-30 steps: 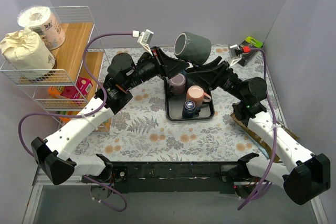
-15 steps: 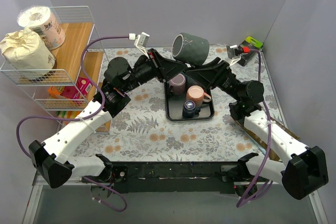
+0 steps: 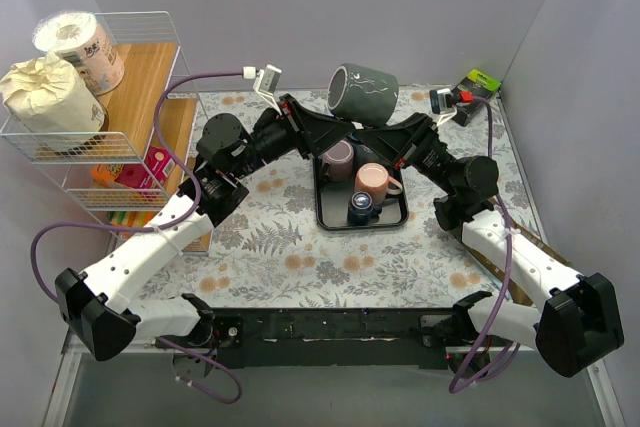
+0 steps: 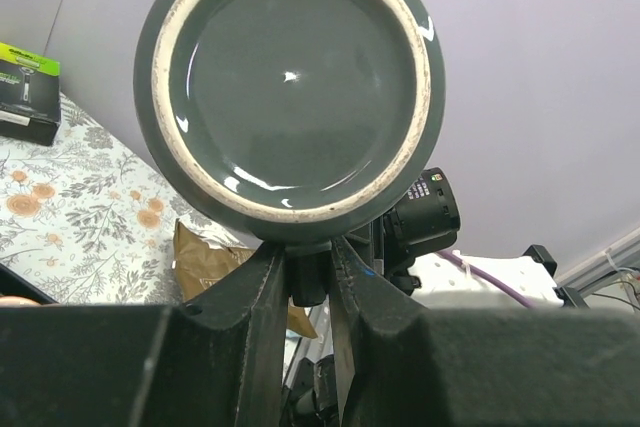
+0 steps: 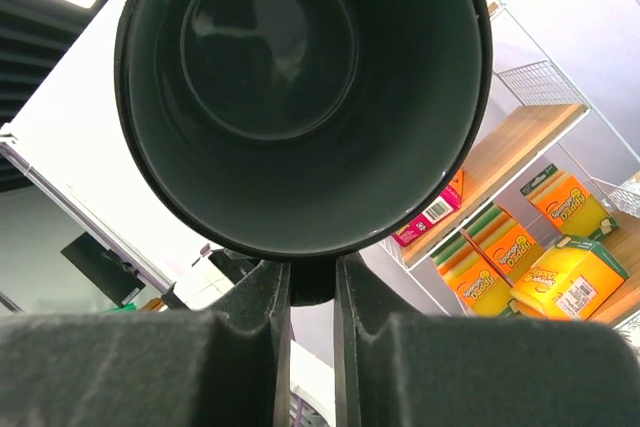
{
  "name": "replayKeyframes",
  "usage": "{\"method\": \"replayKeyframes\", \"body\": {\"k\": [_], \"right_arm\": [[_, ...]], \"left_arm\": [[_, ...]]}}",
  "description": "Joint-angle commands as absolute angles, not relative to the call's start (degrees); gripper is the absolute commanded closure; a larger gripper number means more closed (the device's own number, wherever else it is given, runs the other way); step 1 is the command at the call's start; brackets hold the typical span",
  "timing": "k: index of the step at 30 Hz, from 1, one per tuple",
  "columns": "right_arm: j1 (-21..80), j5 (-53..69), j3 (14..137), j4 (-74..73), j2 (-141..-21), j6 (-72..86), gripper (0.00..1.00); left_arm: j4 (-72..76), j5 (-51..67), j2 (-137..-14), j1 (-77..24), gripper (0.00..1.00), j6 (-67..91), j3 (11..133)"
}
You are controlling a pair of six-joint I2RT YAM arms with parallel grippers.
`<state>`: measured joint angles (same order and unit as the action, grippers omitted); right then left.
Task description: Turn the mug right side up
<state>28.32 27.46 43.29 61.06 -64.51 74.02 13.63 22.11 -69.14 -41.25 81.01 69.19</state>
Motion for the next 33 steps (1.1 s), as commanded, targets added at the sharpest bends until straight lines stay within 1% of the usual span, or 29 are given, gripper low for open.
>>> {"method": "replayKeyframes", "body": {"k": [1,2,3,4,6,7,9,11,13,14,15,17,18,20,21,24,25,27,28,33], "right_arm": [[28.56,25.67,45.35,64.69,-64.78,74.62,0.99],[28.48,25.49,45.26,64.6,-64.69,74.53,0.99],[28.48,25.23,45.09,64.34,-64.51,74.53,0.99],[28.48,25.05,45.0,64.25,-64.34,74.53,0.99],[28.48,24.35,44.91,63.9,-63.99,74.71,0.99],[28.48,24.0,44.83,63.37,-63.72,74.62,0.99],[28.48,23.12,45.0,62.76,-63.2,74.45,0.99],[28.48,22.07,45.09,61.88,-62.76,74.53,0.99],[28.48,21.36,45.09,61.17,-62.32,74.53,0.99],[28.48,20.75,45.26,60.82,-62.23,74.62,0.99],[28.48,20.57,45.26,60.39,-62.14,74.62,0.99],[28.48,19.43,45.35,58.72,-61.61,74.53,0.99],[28.48,18.99,45.53,58.28,-61.44,74.01,0.99],[28.3,18.29,46.14,54.33,-60.82,72.61,0.99],[28.3,17.93,47.36,52.23,-60.47,70.25,0.99],[28.04,16.35,51.05,40.73,-59.16,64.09,0.99],[27.95,15.48,52.02,34.69,-58.8,62.25,0.99],[27.16,12.14,54.65,28.25,-57.75,57.32,0.99],[26.64,9.95,55.71,21.08,-57.57,55.83,0.99],[19.44,6.24,60.46,1.19,-57.22,48.61,0.99]], "left_arm": [[16.26,23.73,-66.44,-41.48,1.0,80.6,69.08],[15.91,23.56,-66.53,-41.48,0.99,80.42,69.17],[15.3,23.29,-66.53,-41.48,0.94,80.33,69.17],[15.21,23.12,-66.53,-41.48,0.84,80.25,69.0],[14.59,22.5,-66.45,-41.48,0.77,79.72,68.91],[14.15,21.98,-66.45,-41.48,0.67,79.46,68.91],[12.93,21.19,-66.27,-41.57,0.64,78.49,68.91],[12.04,19.6,-66.18,-41.48,0.55,77.87,68.99],[10.73,18.81,-66.27,-41.48,0.52,77.09,69.08],[10.2,17.85,-66.18,-41.48,0.48,76.82,69.17],[9.06,17.15,-66.27,-41.48,0.4,76.64,69.26],[8.09,15.39,-66.36,-41.48,0.34,76.03,69.35],[6.78,14.77,-66.44,-41.48,0.25,75.85,69.52],[5.54,13.54,-66.62,-41.48,0.21,75.24,69.61],[4.06,12.32,-66.71,-41.48,0.16,75.15,69.7],[1.42,8.9,-66.71,-41.48,0.07,74.44,69.96],[0.8,7.92,-66.45,-41.48,0.02,74.27,69.87],[-1.74,4.25,-66.18,-41.49,0.02,73.48,69.79],[-2.71,3.0,-66.18,-41.48,0.02,73.3,70.13],[-9.56,-3.51,-67.58,-41.49,0.02,71.37,71.89]]}}
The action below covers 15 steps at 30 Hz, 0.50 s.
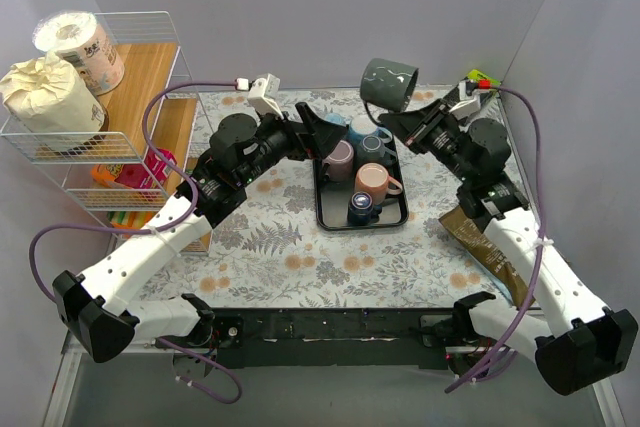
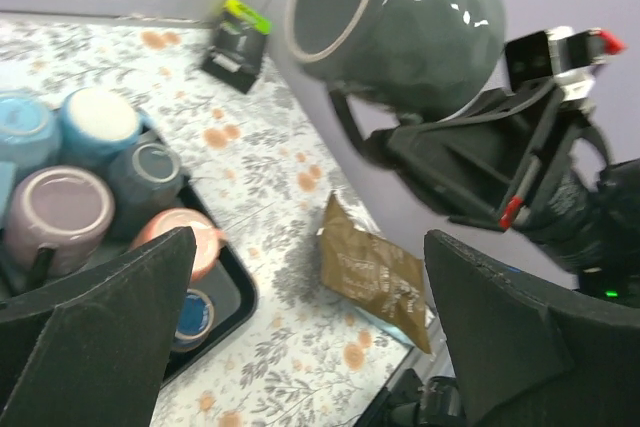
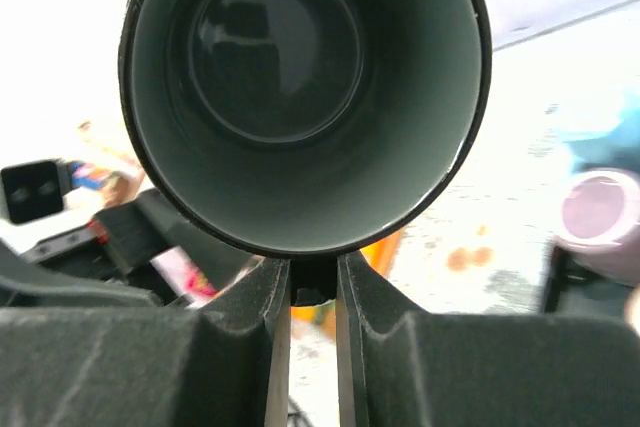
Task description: Turn the mug right side up
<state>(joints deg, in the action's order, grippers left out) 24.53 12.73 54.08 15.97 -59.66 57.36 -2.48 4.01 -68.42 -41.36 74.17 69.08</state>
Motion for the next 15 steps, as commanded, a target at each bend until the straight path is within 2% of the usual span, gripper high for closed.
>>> {"method": "replayKeyframes", "body": {"k": [1,9,15], "right_arm": [[18.21,5.72,61.69,-1.73,-57.39,47.73,0.99],[7.04,0.71,66.88,-19.75,-60.55,35.52,0.99],[3.69,-1.93,71.02,-24.0,-67.14,28.57,0.99]], "left_arm": [[-10.45,-4.82,-68.02,-41.57,0.02,71.02,72.16],[-18.27,-9.93,-71.53,-41.4,0.02,68.21,74.26],[-26.09,-9.14,-78.04,-41.31,0.02,66.88,78.56]]}}
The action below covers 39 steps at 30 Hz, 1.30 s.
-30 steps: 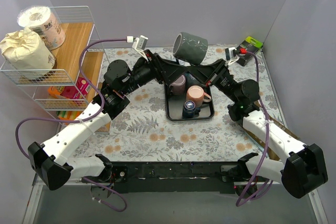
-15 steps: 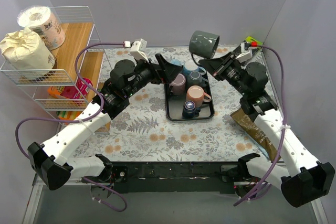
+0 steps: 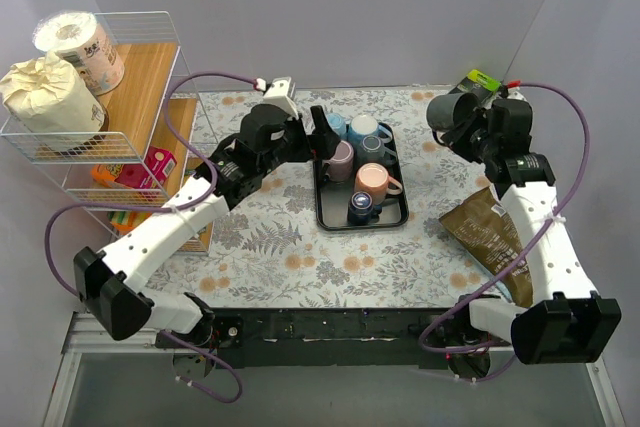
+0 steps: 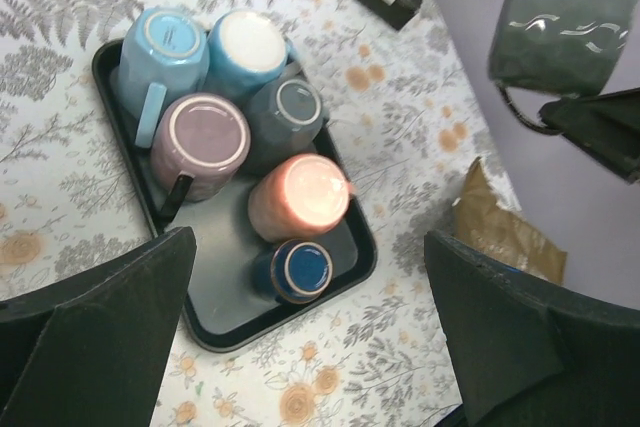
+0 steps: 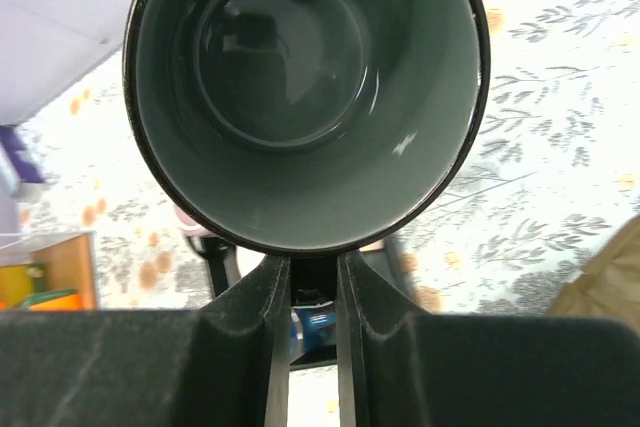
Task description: Turn the mug right side up
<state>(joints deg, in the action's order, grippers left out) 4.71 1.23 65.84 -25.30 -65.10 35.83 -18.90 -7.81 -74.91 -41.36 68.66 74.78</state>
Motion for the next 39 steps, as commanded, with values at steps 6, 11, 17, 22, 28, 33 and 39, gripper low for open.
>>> {"method": "replayKeyframes", "body": {"k": [6,11,17,22,28,33,39], "right_arm": [[3.69,-3.6,73.2,-23.29,-74.96,22.42,0.99],[4.04,-2.64,79.0,-24.69,-83.91,16.8,0.99],[5.62,-5.36,84.62,-26.71,-91.92,9.5,0.99],[7.64,-8.51,86.48,-27.6,-95.88,5.11,0.99],[9.4,-10.55,88.68,-29.0,-101.33,4.13,0.99],[10.02,-11.77,91.93,-33.74,-106.69,3.17,0.99],[11.25,-16.43,91.41,-35.6,-108.9,2.37,0.99]], "left_arm": [[-28.57,-8.09,-81.47,-41.13,0.02,66.36,78.23],[-28.65,-7.73,-82.0,-41.13,0.02,64.6,77.52],[-28.48,-7.65,-81.56,-41.13,0.02,64.34,76.82],[-28.3,-3.7,-81.83,-41.13,0.02,63.9,76.64],[-27.51,-2.64,-81.91,-41.13,0.02,63.81,76.2],[-27.25,-1.76,-81.74,-41.13,0.02,63.81,75.59],[-26.54,-1.49,-81.12,-41.13,0.02,63.72,74.18]]}}
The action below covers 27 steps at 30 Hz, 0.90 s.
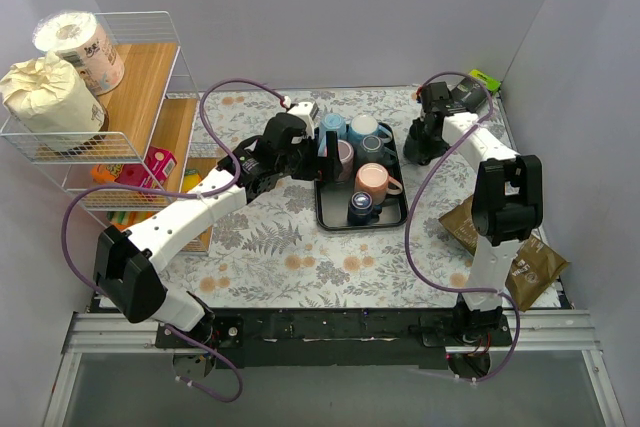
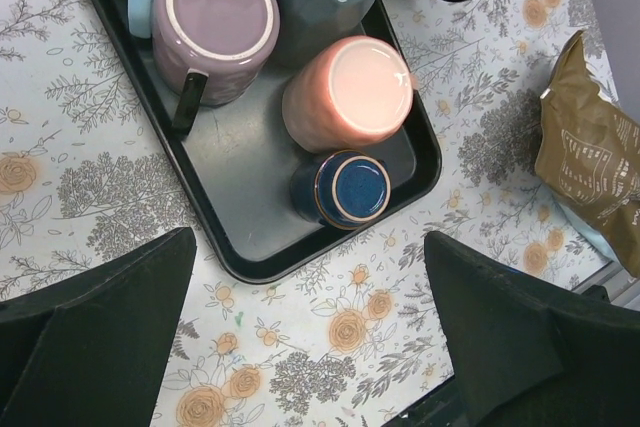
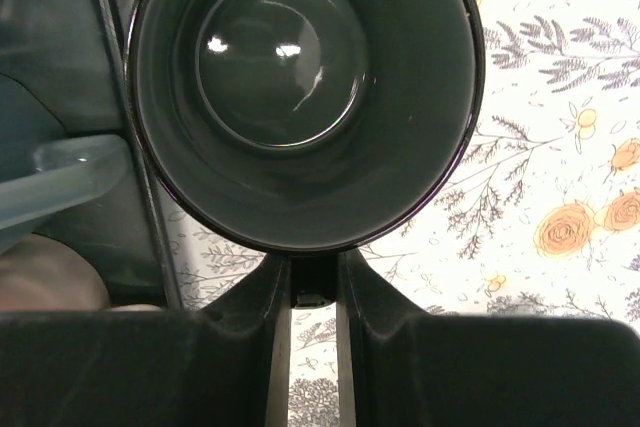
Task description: Turn the mug right side up
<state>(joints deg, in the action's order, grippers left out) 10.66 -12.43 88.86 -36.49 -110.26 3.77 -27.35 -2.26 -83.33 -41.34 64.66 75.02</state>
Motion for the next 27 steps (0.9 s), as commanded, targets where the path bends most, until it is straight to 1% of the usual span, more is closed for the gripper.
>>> {"method": "replayKeyframes", "body": {"k": [1,13,21,24,25,27], "right_arm": [[11.42,-17.31,90.97,-35.33,-108.9,2.2,0.99],[11.6,-17.4,90.44,-36.04,-110.57,2.55,0.99],[11.51,-18.11,87.54,-31.73,-110.3,2.64,0.99],[11.69,-17.23,86.49,-29.98,-110.13,2.55,0.9],[11.6,-16.7,86.31,-29.62,-110.04,2.55,0.86],[11.69,-16.09,85.87,-28.92,-109.78,2.64,0.82]], "left_arm": [[-26.46,-1.49,-81.12,-41.13,0.02,63.63,74.09],[-26.37,-1.49,-81.56,-41.13,0.02,63.54,73.74],[-26.46,-1.41,-81.39,-41.13,0.02,63.28,73.13],[-26.46,-1.23,-81.47,-41.13,0.02,63.11,72.77],[-26.46,-1.23,-81.56,-41.13,0.02,62.93,72.77],[-26.46,-1.23,-81.74,-41.22,0.02,62.67,72.95]]}}
